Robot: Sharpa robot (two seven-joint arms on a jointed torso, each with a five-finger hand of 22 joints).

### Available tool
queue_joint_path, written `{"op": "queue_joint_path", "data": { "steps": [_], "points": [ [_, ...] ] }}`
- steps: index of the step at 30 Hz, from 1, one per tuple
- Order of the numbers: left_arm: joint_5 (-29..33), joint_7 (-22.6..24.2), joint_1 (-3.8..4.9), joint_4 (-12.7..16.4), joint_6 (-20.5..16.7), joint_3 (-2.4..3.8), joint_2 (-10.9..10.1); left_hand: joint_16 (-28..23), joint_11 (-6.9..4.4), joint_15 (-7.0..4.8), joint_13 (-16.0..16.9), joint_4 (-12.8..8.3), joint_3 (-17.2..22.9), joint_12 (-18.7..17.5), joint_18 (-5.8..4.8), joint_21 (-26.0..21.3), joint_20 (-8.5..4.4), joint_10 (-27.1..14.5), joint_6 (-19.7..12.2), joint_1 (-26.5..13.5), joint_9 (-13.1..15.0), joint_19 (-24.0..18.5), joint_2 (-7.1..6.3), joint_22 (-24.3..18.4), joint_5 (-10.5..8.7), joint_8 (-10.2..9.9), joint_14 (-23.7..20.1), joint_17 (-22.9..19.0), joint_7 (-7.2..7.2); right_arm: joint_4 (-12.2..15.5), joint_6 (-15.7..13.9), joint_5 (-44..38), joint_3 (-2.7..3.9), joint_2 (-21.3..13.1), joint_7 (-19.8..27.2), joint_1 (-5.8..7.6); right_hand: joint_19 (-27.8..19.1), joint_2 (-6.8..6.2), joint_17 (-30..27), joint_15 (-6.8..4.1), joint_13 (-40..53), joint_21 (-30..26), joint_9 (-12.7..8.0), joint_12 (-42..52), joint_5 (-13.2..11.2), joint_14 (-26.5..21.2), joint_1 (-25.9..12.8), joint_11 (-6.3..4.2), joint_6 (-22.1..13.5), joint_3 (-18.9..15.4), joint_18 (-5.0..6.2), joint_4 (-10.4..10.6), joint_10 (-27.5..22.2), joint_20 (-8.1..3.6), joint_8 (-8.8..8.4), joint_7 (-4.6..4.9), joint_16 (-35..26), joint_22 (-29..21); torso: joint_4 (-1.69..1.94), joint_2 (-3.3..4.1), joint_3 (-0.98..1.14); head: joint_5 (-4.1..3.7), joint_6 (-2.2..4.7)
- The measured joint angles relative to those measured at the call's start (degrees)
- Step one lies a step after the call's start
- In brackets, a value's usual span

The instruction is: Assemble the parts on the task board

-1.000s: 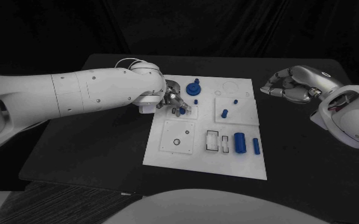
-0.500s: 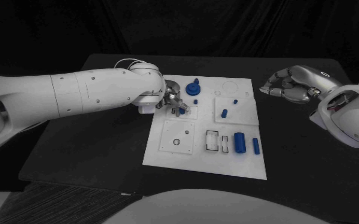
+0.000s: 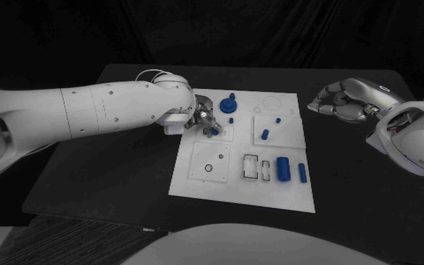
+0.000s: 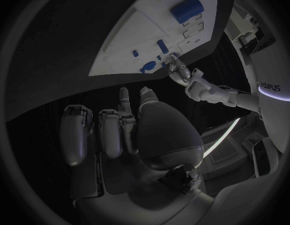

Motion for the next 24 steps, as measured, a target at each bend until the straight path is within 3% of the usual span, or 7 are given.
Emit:
{"op": "queue_joint_path", "data": {
  "steps": [9, 24],
  "points": [
    [0.0, 0.2, 0.0, 0.1, -0.1, 0.01, 0.0, 0.0, -0.31, -0.22, 0.0, -1.0, 2.0, 0.0, 0.0, 0.0, -0.2, 0.0, -0.4, 0.3, 2.0, 0.2, -0.3, 0.1, 0.08, 0.8, -0.2, 0.0, -0.4, -0.1, 0.0, 0.0, 0.0, 0.1, 0.0, -0.04, 0.0, 0.11, 0.0, 0.0, 0.0, 0.0, 0.0, 0.0, 0.0, 0.0, 0.1, 0.09, 0.0, 0.0, -0.08, 0.0, -0.1, 0.0, 0.0, 0.0, 0.0, 0.0, 0.01, 0.01, -0.01, 0.0, 0.0],
    [0.0, 0.4, -0.08, 1.4, -2.7, -0.06, -1.1, 0.0, -0.34, -0.22, 0.0, -1.2, 2.9, 0.0, 0.0, 0.0, -0.2, -0.1, -1.4, 0.4, 2.6, 0.2, -0.15, 0.1, -0.51, 0.8, -0.2, 0.0, -0.17, -0.2, 0.1, 0.0, 0.0, 0.0, 0.0, -0.07, 0.0, 0.24, 0.0, 0.01, 0.0, 0.0, 0.0, 0.2, 0.0, 0.0, 0.2, 0.09, 0.0, 0.0, -0.1, 0.0, -0.1, 0.0, 0.0, 0.0, 0.0, 0.0, 0.01, 0.02, -0.01, 0.24, 0.0]
  ]
}}
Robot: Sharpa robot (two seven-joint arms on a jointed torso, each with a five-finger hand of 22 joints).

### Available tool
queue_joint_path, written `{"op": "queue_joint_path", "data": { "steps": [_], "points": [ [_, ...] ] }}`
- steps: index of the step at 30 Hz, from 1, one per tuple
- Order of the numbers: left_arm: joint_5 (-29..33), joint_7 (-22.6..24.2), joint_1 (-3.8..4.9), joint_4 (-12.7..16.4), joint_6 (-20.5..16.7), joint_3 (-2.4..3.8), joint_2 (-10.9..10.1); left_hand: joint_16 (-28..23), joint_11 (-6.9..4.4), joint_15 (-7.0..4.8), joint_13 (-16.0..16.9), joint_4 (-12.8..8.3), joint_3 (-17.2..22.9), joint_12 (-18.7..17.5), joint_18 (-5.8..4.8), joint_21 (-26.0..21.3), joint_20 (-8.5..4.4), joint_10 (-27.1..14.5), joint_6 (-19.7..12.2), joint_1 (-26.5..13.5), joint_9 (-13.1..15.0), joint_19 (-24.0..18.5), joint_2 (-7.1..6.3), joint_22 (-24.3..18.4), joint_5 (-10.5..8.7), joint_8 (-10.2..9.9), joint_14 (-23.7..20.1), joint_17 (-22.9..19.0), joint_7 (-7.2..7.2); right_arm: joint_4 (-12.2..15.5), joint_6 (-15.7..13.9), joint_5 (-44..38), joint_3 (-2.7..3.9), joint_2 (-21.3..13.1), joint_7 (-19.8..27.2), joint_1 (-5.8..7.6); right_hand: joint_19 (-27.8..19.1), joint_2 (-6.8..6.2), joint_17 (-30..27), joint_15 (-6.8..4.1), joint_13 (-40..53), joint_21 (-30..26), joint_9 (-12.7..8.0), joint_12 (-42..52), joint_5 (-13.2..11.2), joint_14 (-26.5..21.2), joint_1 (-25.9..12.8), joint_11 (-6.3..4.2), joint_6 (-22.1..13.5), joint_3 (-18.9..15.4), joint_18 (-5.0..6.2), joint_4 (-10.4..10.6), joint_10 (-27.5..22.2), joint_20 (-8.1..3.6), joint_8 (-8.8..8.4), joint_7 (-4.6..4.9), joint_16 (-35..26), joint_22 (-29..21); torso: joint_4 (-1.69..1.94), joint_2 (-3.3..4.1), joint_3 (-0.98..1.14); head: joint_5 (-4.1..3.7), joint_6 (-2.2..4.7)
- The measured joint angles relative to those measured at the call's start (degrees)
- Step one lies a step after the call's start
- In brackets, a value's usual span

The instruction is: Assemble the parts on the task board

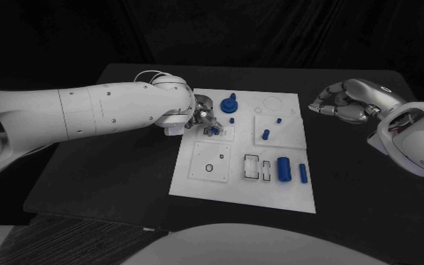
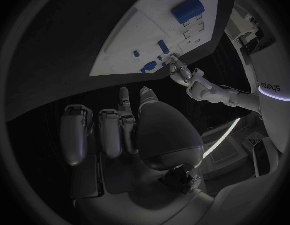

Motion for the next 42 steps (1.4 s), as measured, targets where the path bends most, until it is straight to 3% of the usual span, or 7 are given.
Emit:
{"op": "queue_joint_path", "data": {
  "steps": [11, 42],
  "points": [
    [0.0, 0.1, -0.01, 0.5, -1.7, 0.0, -0.1, 0.0, -0.01, 0.0, 0.0, 0.6, 0.7, 0.0, 0.0, -0.3, 0.0, 0.0, -0.8, -0.1, -0.2, 0.0, -0.13, 0.0, -0.88, -0.5, 0.0, 0.0, 0.38, 0.0, 0.0, 0.0, 0.0, -0.1, 0.0, -0.01, 0.0, -0.18, 0.0, 0.0, 0.0, 0.0, 0.0, -0.2, 0.2, 0.0, 0.1, 0.0, 0.0, 0.0, -0.01, 0.0, 0.0, 0.0, 0.0, 0.0, -0.2, 0.0, 0.07, -0.04, 0.02, -0.08, 0.0],
    [0.0, -0.1, -0.33, -0.5, -0.9, 0.17, 0.3, 0.0, -0.01, 0.01, 0.0, 1.0, 1.1, 0.0, 0.0, -0.3, 0.0, 0.0, -0.8, -0.8, -0.5, 0.0, -0.31, 0.0, -3.31, -0.8, 0.0, 0.0, 0.39, 0.0, 0.0, 0.0, 0.0, -0.1, -0.1, -0.17, 0.0, -0.26, 0.0, -0.1, 0.0, 0.0, 0.0, 0.0, 0.2, 0.1, 0.2, 0.09, 0.0, 0.0, -0.03, 0.0, -0.1, 0.0, 0.0, 0.0, -0.2, 0.0, 0.01, 0.01, -0.02, -0.04, 0.0]
  ]
}}
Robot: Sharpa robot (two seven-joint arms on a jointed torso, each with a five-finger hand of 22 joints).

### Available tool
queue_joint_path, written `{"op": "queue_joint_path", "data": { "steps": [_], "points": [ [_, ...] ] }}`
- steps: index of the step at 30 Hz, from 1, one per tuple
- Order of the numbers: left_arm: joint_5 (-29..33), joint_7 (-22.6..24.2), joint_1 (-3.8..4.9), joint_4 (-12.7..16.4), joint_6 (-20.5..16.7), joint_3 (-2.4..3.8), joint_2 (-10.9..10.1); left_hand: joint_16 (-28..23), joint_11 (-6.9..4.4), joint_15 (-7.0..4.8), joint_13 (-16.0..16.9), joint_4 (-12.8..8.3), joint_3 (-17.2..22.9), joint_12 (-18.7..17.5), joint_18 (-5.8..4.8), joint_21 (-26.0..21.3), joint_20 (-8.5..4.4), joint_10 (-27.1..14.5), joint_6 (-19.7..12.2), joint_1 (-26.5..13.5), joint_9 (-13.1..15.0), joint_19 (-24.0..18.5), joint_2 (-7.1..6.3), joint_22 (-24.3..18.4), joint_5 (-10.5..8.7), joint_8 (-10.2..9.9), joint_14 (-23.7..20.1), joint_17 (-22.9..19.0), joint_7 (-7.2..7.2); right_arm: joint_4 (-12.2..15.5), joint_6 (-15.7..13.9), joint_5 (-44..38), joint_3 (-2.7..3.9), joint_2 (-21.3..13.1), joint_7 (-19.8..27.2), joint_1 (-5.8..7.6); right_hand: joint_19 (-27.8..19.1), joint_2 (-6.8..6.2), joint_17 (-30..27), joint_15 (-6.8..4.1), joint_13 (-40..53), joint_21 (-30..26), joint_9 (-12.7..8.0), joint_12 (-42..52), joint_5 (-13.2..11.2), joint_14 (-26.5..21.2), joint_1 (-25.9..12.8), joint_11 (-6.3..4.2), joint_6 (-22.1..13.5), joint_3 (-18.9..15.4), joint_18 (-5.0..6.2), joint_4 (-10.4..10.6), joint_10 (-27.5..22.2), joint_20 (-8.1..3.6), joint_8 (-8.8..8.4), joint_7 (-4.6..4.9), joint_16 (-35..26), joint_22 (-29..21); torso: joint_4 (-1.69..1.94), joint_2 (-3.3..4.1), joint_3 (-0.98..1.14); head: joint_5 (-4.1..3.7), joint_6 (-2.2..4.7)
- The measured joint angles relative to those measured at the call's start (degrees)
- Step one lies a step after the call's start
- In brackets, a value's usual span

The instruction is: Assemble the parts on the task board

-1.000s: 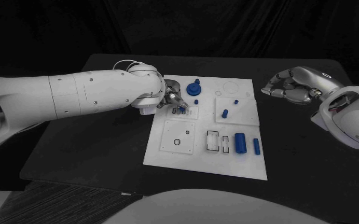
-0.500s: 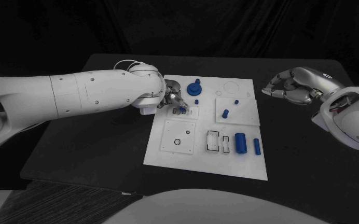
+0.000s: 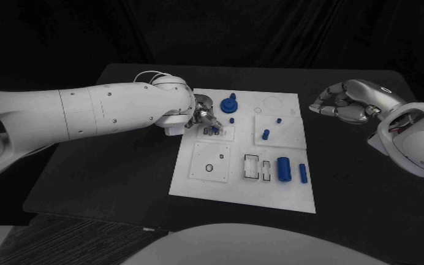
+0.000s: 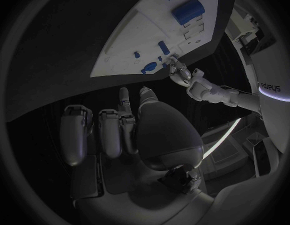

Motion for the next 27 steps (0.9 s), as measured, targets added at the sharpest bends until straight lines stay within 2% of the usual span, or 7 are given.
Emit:
{"op": "queue_joint_path", "data": {
  "steps": [6, 16, 21, 27],
  "points": [
    [0.0, 0.0, -0.09, -0.2, 0.0, 0.05, 0.1, 0.0, 0.0, 0.0, 0.0, 0.2, 0.2, 0.0, 0.0, -0.2, 0.0, 0.0, 0.1, -0.2, -0.1, 0.0, 0.22, 0.0, -1.67, -0.4, 0.0, 0.0, 0.1, 0.0, 0.0, 0.0, 0.0, 0.0, 0.0, -0.01, 0.0, 0.0, 0.0, 0.07, 0.0, 0.0, 0.0, 0.0, 0.0, 0.1, 0.0, 0.0, 0.0, 0.0, 0.0, 0.0, 0.0, 0.0, 0.0, 0.0, 0.0, 0.0, 0.0, -0.01, 0.0, 0.0, 0.0],
    [0.0, 0.1, -0.25, -0.1, 0.0, 0.15, 0.2, 0.0, 0.0, 0.0, 0.0, 0.2, 0.2, 0.0, 0.0, -0.2, 0.0, 0.0, 0.2, -0.2, -0.1, 0.0, 0.22, 0.0, -2.12, -0.4, 0.0, 0.0, 0.19, 0.1, 0.0, 0.0, 0.0, -0.1, 0.0, -0.02, 0.0, -0.04, 0.0, 0.07, 0.0, 0.0, -0.1, 0.0, 0.0, 0.1, 0.0, 0.0, 0.0, 0.0, 0.0, 0.0, 0.0, 0.0, 0.0, 0.0, 0.0, 0.0, -0.01, 0.03, 0.01, 0.08, 0.0],
    [0.0, 0.1, -0.31, -0.1, 0.0, 0.18, 0.2, 0.0, 0.0, 0.0, 0.0, 0.6, -0.3, 0.0, 0.0, -0.2, 0.0, 0.0, 0.3, -0.5, -0.3, 0.0, -0.06, 0.0, -4.96, -0.4, 0.0, 0.0, 0.11, 0.1, 0.0, 0.0, 0.0, -0.2, 0.0, -0.02, 0.0, 0.04, 0.0, 0.07, 0.0, 0.0, -0.1, -0.2, 0.0, 0.1, 0.0, 0.0, 0.0, 0.0, 0.0, 0.0, 0.0, 0.0, 0.0, 0.0, 0.0, 0.0, -0.01, 0.04, 0.02, 0.15, 0.0],
    [-0.1, 0.0, -0.33, 0.0, 0.1, 0.21, 0.2, 0.0, 0.01, 0.0, 0.0, 0.6, -0.3, 0.0, 0.0, -0.2, 0.0, 0.0, 0.3, -0.5, -0.3, 0.0, -0.06, 0.0, -5.22, -0.7, 0.0, 0.0, 0.12, 0.2, 0.0, 0.0, 0.0, -0.4, 0.0, -0.02, 0.0, 0.12, 0.0, 0.08, 0.0, 0.0, -0.1, -0.2, 0.0, 0.1, 0.1, 0.0, 0.0, 0.0, 0.0, 0.0, 0.0, 0.0, 0.0, 0.0, 0.0, 0.0, 0.0, 0.04, 0.04, 0.15, 0.0]
  ]
}}
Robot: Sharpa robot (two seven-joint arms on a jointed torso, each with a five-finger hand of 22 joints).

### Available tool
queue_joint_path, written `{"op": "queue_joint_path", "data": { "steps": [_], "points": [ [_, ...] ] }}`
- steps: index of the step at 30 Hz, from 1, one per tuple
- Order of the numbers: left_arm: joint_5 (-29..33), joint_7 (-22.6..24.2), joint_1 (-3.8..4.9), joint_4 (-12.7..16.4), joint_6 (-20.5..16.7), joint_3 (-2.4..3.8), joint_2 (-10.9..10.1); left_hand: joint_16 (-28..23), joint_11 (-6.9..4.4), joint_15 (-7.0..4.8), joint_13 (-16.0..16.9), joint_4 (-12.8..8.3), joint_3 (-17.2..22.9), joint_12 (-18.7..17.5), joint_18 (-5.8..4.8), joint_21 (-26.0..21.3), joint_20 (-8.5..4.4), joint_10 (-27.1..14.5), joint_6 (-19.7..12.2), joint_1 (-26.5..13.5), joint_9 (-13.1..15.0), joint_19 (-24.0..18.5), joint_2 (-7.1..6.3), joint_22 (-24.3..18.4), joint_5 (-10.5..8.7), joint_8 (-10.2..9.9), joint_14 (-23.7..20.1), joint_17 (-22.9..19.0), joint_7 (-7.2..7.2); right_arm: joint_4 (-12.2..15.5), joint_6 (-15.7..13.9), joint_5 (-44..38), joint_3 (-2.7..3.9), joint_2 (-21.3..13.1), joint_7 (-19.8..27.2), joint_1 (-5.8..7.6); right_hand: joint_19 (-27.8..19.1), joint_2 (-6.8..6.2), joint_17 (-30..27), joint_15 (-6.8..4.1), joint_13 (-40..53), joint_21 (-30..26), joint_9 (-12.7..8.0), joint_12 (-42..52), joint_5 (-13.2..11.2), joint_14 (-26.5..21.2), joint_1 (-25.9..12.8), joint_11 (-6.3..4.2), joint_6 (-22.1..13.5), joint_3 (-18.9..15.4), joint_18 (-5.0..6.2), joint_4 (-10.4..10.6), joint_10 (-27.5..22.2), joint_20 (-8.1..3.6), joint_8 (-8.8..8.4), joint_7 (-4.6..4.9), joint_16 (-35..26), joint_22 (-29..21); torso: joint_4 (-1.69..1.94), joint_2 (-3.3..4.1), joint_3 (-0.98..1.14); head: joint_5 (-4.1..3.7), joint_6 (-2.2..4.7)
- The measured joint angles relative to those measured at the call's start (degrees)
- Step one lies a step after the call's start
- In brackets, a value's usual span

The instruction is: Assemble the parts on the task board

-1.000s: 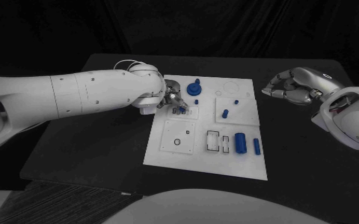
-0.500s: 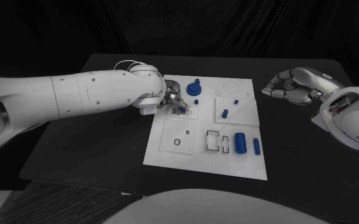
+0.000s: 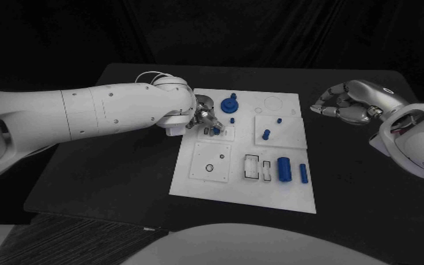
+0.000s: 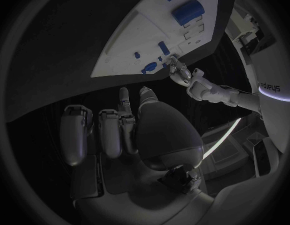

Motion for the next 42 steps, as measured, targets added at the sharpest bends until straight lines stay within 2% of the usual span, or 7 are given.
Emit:
{"op": "queue_joint_path", "data": {
  "steps": [14, 23, 28, 35, 42],
  "points": [
    [0.0, 0.0, 0.0, -0.1, 0.2, 0.1, 0.1, 0.0, 0.0, 0.0, 0.0, 0.0, 0.0, -0.2, 0.0, -0.2, 0.0, 0.0, 0.0, 0.0, 0.0, 0.0, 0.0, 0.0, -0.23, 0.0, 0.0, 0.0, 0.0, 0.1, 0.1, 0.0, 0.0, 0.0, 0.0, 0.0, 0.0, 0.14, 0.0, 0.02, 0.0, 0.0, 0.0, 0.2, 0.0, 0.0, 0.1, 0.06, 0.0, 0.0, 0.0, 0.0, -0.1, 0.0, 0.0, 0.0, 0.0, 0.0, 0.24, 0.13, 0.11, -0.38, 0.0],
    [0.0, 0.0, 0.0, 0.0, 0.4, 0.11, -0.1, 0.0, 0.0, 0.0, 0.0, 0.0, 0.0, -0.2, 0.0, -0.2, 0.0, 0.0, 0.1, 0.0, 0.0, 0.0, 0.0, 0.0, -0.23, 0.0, 0.0, 0.0, 0.07, 0.0, 0.2, 0.0, 0.0, 0.0, -0.1, -0.01, 0.0, -0.09, 0.0, 0.07, 0.0, -0.2, -0.1, 0.2, 0.5, 0.0, 0.4, -0.12, 0.0, 0.0, 0.0, 0.0, 0.1, 0.0, 0.0, 0.0, 0.0, 0.0, 0.03, 0.06, 0.03, 0.21, 0.0],
    [0.0, 0.0, -0.09, 0.1, 0.7, 0.04, -0.2, 0.0, 0.18, 0.0, 0.0, 0.2, -0.2, -0.2, 0.0, -0.2, 0.0, 0.2, 0.3, -0.2, 0.0, 0.0, -0.23, 0.0, -0.54, 0.1, 0.0, 0.0, 0.06, 0.0, 0.3, 0.0, 0.0, 0.1, -0.1, -0.01, 0.0, -0.16, 0.0, 0.12, 0.0, -0.2, -0.1, 0.2, 0.9, 0.1, 0.8, -0.12, 0.2, 0.0, 0.0, 0.0, 0.1, 0.0, 0.0, -0.21, 0.0, 0.0, 0.01, -0.02, -0.06, 0.26, 0.0],
    [0.0, -0.1, -0.15, 0.4, 1.2, 0.01, -0.3, 0.0, 0.18, 0.0, 0.0, 0.3, -0.3, -0.2, 0.0, -0.2, 0.0, 0.2, 0.3, -0.5, -0.1, 0.0, -0.01, 0.0, -0.75, 0.1, 0.0, 0.0, 0.05, 0.0, 0.3, 0.0, 0.0, 0.0, -0.1, -0.01, 0.0, -0.16, 0.0, 0.2, 0.0, -0.2, -0.1, 0.0, 1.4, 0.0, 1.4, -0.11, 0.2, 0.0, 0.0, 0.0, 0.1, 0.0, 0.0, -0.21, 0.0, 0.0, 0.03, -0.11, -0.07, 0.31, 0.0],
    [0.1, -0.1, -0.18, 0.6, 1.4, 0.0, -0.5, 0.0, 0.18, 0.0, 0.0, 0.6, -0.6, -0.2, 0.0, -0.2, 0.0, 0.2, 0.4, -0.5, -0.1, 0.0, -0.01, 0.0, -1.89, -0.1, 0.0, 0.0, -0.02, 0.0, 0.4, 0.0, 0.0, 0.0, -0.1, -0.02, 0.0, -0.01, 0.0, 0.21, 0.0, -0.6, -0.2, 0.0, 2.0, 0.0, 1.5, -0.1, 0.2, 0.2, 0.0, -0.2, 0.1, 0.0, 0.0, -0.21, -0.3, 0.0, 0.03, -0.13, -0.05, 0.45, 0.0]
  ]
}}
